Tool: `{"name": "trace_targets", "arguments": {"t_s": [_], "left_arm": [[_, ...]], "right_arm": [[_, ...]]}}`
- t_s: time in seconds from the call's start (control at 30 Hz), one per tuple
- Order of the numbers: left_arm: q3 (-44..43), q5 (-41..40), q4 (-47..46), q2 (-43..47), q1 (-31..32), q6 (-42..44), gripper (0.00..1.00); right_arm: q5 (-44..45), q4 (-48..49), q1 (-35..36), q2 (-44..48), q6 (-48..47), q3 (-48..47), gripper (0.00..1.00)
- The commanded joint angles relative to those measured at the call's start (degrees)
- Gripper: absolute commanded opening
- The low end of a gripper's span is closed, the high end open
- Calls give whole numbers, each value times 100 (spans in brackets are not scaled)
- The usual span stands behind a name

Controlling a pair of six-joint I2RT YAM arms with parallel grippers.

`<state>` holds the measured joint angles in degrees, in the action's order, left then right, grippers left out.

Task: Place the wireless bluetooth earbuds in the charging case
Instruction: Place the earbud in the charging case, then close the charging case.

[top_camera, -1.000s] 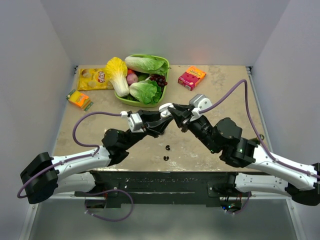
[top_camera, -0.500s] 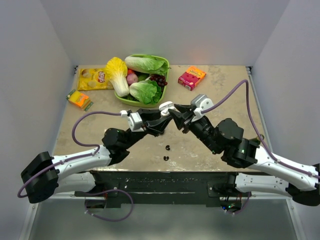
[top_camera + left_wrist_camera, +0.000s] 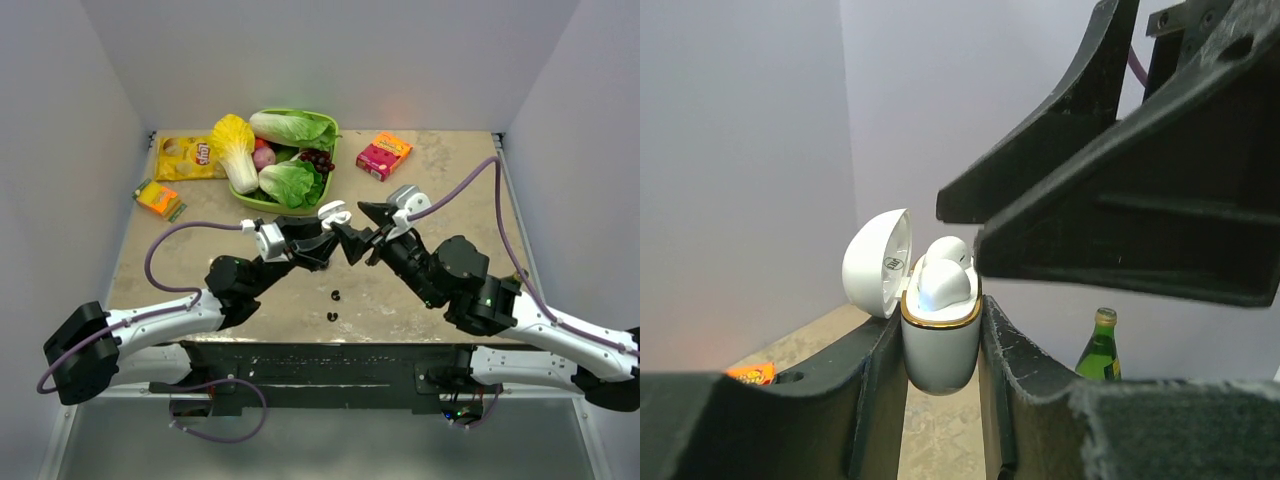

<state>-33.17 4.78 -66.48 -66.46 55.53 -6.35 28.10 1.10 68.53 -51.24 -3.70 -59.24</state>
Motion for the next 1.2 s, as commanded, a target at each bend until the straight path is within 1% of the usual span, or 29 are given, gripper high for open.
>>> {"name": "trace_targets", "arguments": {"t_s": [0.0, 0.17, 0.27, 0.33, 0.43, 0.57, 0.6, 0.67, 0.8, 1.0, 1.17], "left_arm": [[-208, -20, -454, -69, 2, 99, 0], [-137, 6, -506, -87, 2, 55, 0], [-85, 102, -533, -34, 2, 29, 0], [-23, 190, -550, 10, 2, 20, 0], [47, 532, -551, 106, 2, -7, 0], [161, 1129, -463, 221, 2, 81, 0], [162, 1200, -332, 238, 2, 107, 0], [179, 1367, -191, 256, 2, 256, 0], [363, 1324, -6, 361, 2, 459, 0], [513, 1061, 144, 537, 2, 609, 0], [548, 780, 39, 599, 2, 609, 0]], "right_arm": [[292, 189, 20, 115, 554, -579, 66], [670, 57, 20, 150, 836, -1089, 69], [1223, -338, 20, -17, 880, -1335, 69], [1705, -812, 20, -227, 950, -1536, 67], [1971, -1427, 11, -447, 1047, -1765, 66], [1911, -2016, 2, -824, 1135, -2099, 66], [1875, -2305, -6, -904, 1153, -2196, 66], [1744, -2587, -24, -1097, 1153, -2495, 66], [1480, -3212, -147, -1545, 1258, -2812, 67], [1068, -3432, -191, -1608, 1416, -2856, 67], [628, -3617, -182, -1678, 1469, -2716, 63]]}}
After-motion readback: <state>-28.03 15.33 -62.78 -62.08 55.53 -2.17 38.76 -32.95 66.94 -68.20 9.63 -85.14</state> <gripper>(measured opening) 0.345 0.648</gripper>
